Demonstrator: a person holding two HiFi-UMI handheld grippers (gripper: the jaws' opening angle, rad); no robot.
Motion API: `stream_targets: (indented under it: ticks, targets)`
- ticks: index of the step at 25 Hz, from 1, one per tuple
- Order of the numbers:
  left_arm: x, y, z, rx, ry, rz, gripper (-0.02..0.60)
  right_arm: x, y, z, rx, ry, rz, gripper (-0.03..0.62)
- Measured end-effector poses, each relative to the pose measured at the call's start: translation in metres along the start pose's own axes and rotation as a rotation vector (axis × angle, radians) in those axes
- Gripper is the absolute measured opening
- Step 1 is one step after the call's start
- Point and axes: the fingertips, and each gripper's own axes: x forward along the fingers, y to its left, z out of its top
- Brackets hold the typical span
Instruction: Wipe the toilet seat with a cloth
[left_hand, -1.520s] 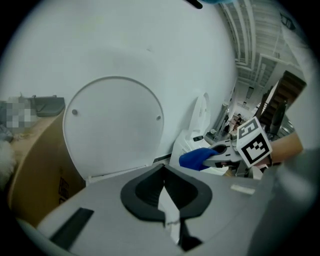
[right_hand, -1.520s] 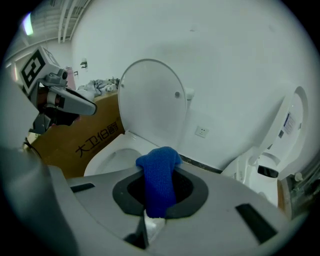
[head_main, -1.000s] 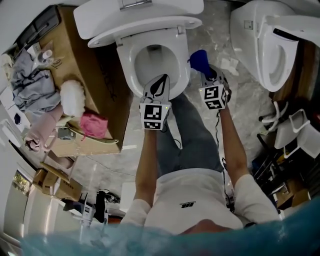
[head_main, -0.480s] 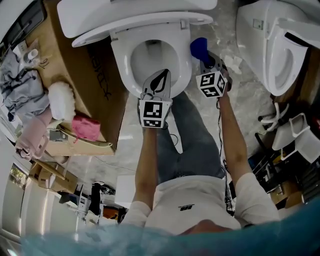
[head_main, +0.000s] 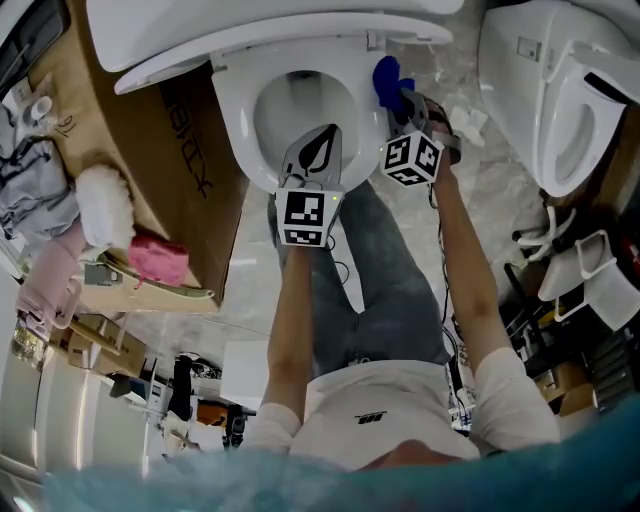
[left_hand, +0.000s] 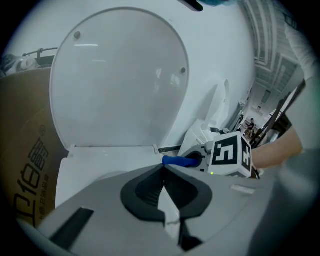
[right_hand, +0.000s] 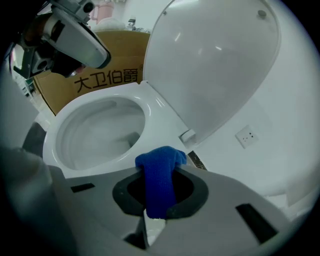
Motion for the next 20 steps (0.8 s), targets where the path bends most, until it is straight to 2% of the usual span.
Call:
stream_targets:
  ticks: [8,15,20]
  targets:
    - [0.007,0.0,-0.006,-0.011,0.003,-0.009,0.009,0.019,0.015,0.012,-0.054,-0.051,0.079,0.023]
    - [0.005,-0.001,-0.021,-0.013,0.023,-0.033,0.009,0.02,0.033,0.009,-0.012,-0.029,0.159,0.021]
    - [-0.005,-0.007,-0.033,-0.008,0.042,-0.063,0.009,0.018,0.054,-0.001,0.027,-0.001,0.17,0.02]
